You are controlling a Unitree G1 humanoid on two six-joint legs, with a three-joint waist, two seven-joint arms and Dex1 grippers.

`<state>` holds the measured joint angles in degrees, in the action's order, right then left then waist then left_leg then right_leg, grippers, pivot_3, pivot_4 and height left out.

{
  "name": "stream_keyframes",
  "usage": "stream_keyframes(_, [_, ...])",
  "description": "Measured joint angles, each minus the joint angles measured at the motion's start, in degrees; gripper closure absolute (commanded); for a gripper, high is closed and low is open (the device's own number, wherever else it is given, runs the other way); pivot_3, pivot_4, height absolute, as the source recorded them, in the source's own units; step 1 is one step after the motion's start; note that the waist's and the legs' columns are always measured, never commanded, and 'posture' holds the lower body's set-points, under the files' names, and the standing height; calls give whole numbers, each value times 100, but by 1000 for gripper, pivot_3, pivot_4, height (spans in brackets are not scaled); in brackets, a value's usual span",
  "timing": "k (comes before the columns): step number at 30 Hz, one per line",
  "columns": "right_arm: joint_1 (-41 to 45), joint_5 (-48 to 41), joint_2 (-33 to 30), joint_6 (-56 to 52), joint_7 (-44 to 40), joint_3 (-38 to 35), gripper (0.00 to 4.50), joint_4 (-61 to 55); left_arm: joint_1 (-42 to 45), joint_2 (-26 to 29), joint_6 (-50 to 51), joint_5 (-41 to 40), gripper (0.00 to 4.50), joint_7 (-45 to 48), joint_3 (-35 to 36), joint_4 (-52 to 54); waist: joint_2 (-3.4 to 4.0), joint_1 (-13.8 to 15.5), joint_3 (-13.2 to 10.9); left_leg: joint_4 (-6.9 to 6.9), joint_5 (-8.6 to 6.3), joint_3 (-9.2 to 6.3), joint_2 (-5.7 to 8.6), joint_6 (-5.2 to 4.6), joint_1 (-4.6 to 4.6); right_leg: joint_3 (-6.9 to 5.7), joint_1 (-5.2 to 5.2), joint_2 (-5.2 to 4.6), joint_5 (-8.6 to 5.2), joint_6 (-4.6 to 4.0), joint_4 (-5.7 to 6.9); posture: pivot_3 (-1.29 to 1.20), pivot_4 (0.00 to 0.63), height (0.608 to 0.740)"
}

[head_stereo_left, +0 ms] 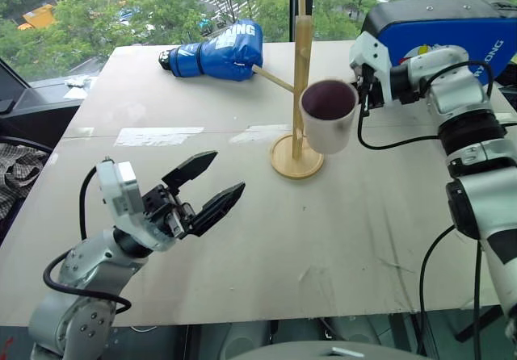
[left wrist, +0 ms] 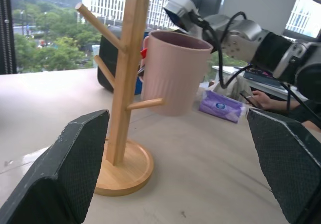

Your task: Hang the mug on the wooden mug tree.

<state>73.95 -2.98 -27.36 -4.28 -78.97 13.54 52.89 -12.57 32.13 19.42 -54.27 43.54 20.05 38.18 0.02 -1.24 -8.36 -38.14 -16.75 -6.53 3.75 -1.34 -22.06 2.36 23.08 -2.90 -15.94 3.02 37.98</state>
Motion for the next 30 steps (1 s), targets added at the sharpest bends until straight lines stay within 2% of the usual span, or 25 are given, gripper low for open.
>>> stream_keyframes(4, [-182, 13, 28, 283, 263, -143, 1198, 21, -246, -28, -167, 11, 0, 332, 93, -136, 1, 15, -1, 0, 0, -1, 0, 0, -3, -1, 2, -1, 0, 0, -1, 0, 150, 740])
stream_keyframes(10, [-1046, -387, -505, 100, 499, -795, 1198, -1152, -494, -34, -361, 18, 0, 682, 239, -194, 1, 62, -1, -2, 0, -4, 1, 0, -13, -5, 5, -4, 0, 0, -5, 0, 150, 740])
stream_keyframes(14, [-2057, -680, -1013, -520, 876, -1330, 1198, -2607, -477, -20, -358, 42, 0, 776, 206, -295, 2, 58, -1, -1, 0, -4, -1, -1, -13, -3, 8, -2, 0, 0, -1, 0, 150, 740])
stream_keyframes(17, [-3134, -896, -1319, -1089, 1414, -1831, 1198, -3988, -342, 38, -337, 154, 0, 855, 112, -422, 2, 60, 0, 1, 0, -4, -1, -1, -13, -1, 8, -2, 0, 0, 1, 0, 150, 740])
stream_keyframes(20, [-4329, -1242, -1355, -1809, 1965, -2352, 1198, -5292, -187, 155, -282, 385, 0, 901, -75, -703, 2, 51, 1, 1, -1, -2, -2, -2, -10, 0, 5, 0, 0, 1, 5, 0, 150, 740])
stream_keyframes(23, [-5273, -1292, -1348, -2018, 2288, -2509, 1198, -5921, -143, 200, -275, 591, 0, 958, -156, -932, 1, 60, 2, -1, -1, -2, -2, -2, -6, 0, 1, 0, 0, 1, 4, 0, 150, 740])
stream_keyframes(25, [-6611, -1304, -1244, -2027, 2559, -2784, 1198, -6520, -201, 212, -352, 872, 0, 1069, -242, -1213, 0, 105, 3, 2, -1, -4, -2, -2, -7, -2, 0, -1, 0, 1, -2, 0, 150, 740])
stream_keyframes(29, [-7869, -1306, -886, -1899, 3005, -3241, 1198, -6766, -352, 219, -420, 1243, 0, 1202, -283, -1665, 3, 81, 2, -1, -1, 5, 0, -3, 7, 9, -9, -2, 1, 2, 5, 0, 150, 740])
stream_keyframes(30, [-8001, -1298, -807, -1807, 3132, -3363, 934, -6823, -341, 211, -474, 1307, 0, 1203, -301, -1710, 3, 59, 2, 1, -2, 7, 0, -4, 22, 10, -25, -2, 2, 2, 8, 0, 150, 740])
